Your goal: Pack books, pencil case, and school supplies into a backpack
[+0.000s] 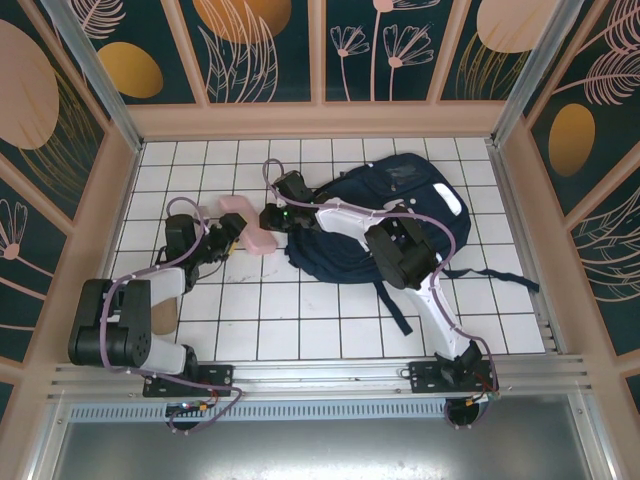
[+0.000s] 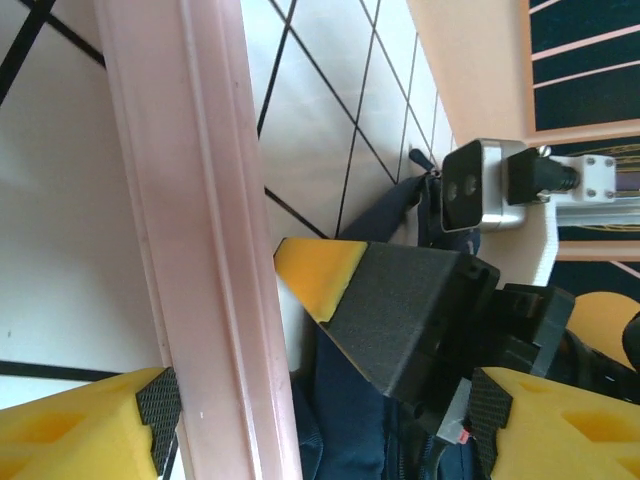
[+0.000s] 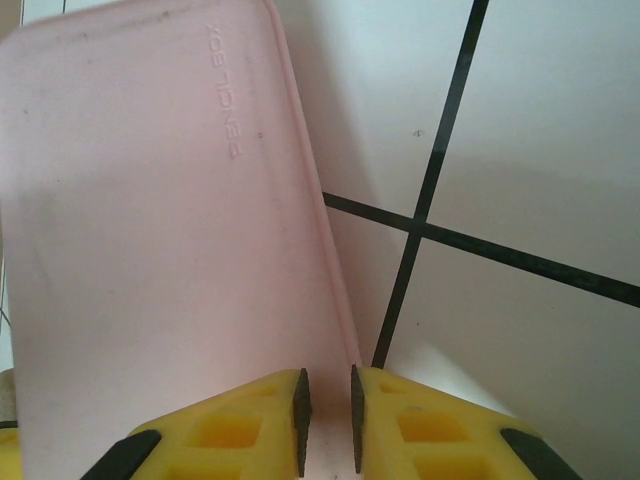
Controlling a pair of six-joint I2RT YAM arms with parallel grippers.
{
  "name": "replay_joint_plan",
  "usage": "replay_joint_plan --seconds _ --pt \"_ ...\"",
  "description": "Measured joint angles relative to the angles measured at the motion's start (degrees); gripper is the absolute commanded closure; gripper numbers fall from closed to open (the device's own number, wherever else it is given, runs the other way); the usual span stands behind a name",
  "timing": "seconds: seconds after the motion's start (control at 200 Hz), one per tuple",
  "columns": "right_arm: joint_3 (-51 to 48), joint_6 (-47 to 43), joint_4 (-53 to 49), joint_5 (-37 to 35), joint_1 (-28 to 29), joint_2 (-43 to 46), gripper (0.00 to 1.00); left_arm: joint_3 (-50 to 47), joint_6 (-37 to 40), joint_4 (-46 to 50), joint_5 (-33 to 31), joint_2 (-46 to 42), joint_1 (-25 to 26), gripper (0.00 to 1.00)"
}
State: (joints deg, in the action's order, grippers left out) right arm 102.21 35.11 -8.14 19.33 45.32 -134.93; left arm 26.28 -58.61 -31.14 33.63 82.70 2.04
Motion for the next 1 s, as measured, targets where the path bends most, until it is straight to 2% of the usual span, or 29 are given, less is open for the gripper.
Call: replay_joint_plan --seconds 0.185,0.48,0.68,0.826,0.896,1.001 --pt "-0.42 0.0 0.87 0.2 0.02 0.04 0.77 0.13 1.36 1.9 -1.57 2.67 0.0 0.27" --pt "-0.72 -0.02 1.75 0.44 0.02 0.2 0.77 0.0 0.28 0.35 -2.58 7.45 0.0 0.46" --pt "-0.76 0.0 1.81 -0.24 -0.52 0.2 0.77 -1.51 -3.85 -8.09 -1.95 8.98 -0.02 0.42" --pt "-0.76 0.0 1.79 -0.37 -0.9 0.2 0.77 -1.36 -4.7 -10.4 -1.66 10.51 0.0 0.45" --pt "-0.76 0.0 1.86 -0.37 -0.94 0.2 0.77 -1.2 -4.61 -10.38 -1.57 11.08 -0.02 0.49" --pt "-0.9 0.07 2.08 -0.35 -1.09 0.22 0.77 -1.22 -5.31 -12.22 -0.94 12.37 -0.02 0.42"
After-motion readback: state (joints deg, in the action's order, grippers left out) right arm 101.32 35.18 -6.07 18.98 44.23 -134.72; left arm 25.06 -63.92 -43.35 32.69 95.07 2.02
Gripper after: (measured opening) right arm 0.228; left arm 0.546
